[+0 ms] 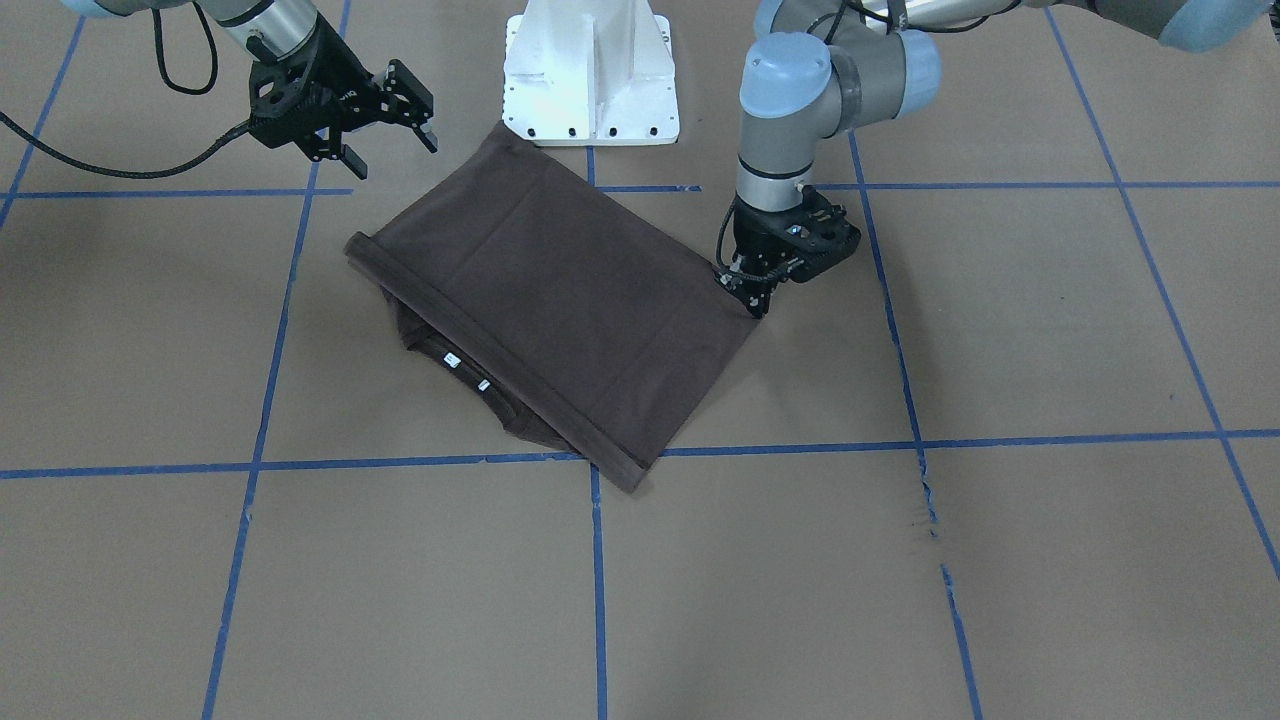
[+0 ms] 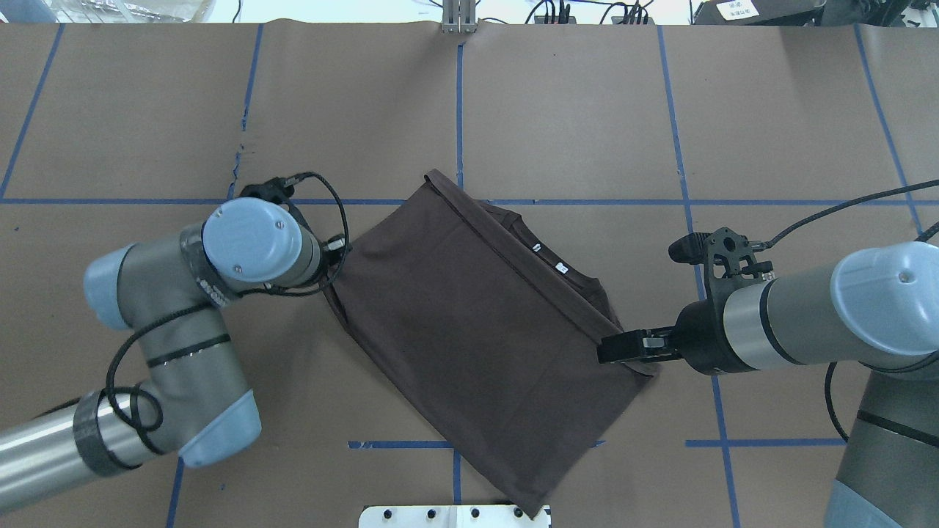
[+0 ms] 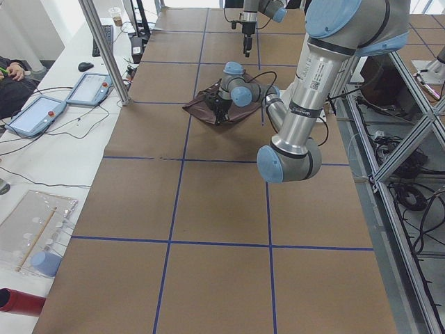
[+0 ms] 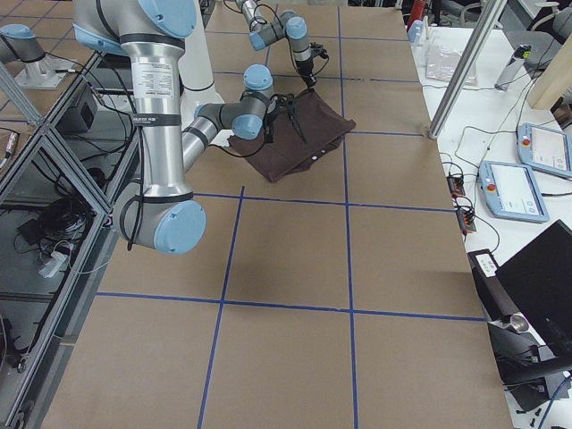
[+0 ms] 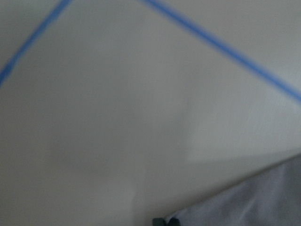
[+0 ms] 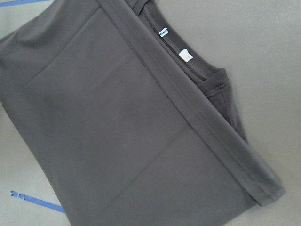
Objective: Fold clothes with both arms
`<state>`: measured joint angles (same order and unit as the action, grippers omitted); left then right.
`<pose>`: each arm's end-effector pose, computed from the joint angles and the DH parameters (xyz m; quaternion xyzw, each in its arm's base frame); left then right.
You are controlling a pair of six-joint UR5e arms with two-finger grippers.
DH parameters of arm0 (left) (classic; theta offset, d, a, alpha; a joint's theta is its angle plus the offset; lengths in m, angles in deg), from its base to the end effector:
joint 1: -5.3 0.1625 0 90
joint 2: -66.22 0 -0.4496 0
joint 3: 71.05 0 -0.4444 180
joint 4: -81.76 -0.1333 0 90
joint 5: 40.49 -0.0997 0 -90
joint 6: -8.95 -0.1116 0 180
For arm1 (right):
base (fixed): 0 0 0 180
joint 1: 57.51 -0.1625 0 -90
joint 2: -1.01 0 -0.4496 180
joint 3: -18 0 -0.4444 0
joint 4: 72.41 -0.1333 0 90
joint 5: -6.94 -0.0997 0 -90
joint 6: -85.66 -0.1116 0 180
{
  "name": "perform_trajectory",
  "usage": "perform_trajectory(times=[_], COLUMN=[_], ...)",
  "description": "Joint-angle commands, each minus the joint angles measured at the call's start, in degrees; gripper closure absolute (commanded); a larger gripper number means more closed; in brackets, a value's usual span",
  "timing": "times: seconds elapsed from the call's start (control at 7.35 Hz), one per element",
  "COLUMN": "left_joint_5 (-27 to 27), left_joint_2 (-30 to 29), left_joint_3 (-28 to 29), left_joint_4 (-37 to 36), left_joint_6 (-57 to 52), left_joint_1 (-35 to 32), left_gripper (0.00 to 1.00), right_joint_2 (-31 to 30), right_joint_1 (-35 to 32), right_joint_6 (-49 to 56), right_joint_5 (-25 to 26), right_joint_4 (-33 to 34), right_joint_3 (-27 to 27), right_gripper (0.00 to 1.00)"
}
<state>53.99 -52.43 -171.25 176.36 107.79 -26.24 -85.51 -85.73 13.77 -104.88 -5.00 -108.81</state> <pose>0.5404 -0.4779 0.2905 0.0372 0.3698 -0.3068 0.8762 -0.4006 -0.3192 0.2824 0.0530 -0.5344 -0.0245 0.8432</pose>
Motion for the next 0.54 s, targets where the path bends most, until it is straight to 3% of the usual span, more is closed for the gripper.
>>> perform_trajectory(times=[0.0,0.41], left_joint_5=[0.0,-0.1], left_joint_2=[-8.0,-20.0], left_joint_3=[17.1,37.9], left_joint_4=[13.3,28.9], left_joint_6=[-7.9,-15.7], left_joint_1=[-6.6,-9.1], left_gripper=[1.00,1.00], right_joint_2=[0.2,0.2], right_joint_1=[0.2,0.3], right_joint_6=[0.0,0.0], right_joint_5=[0.3,0.6], right_joint_4=[0.0,0.0], right_joint_3=[0.2,0.8], right_gripper=[0.00,0.00])
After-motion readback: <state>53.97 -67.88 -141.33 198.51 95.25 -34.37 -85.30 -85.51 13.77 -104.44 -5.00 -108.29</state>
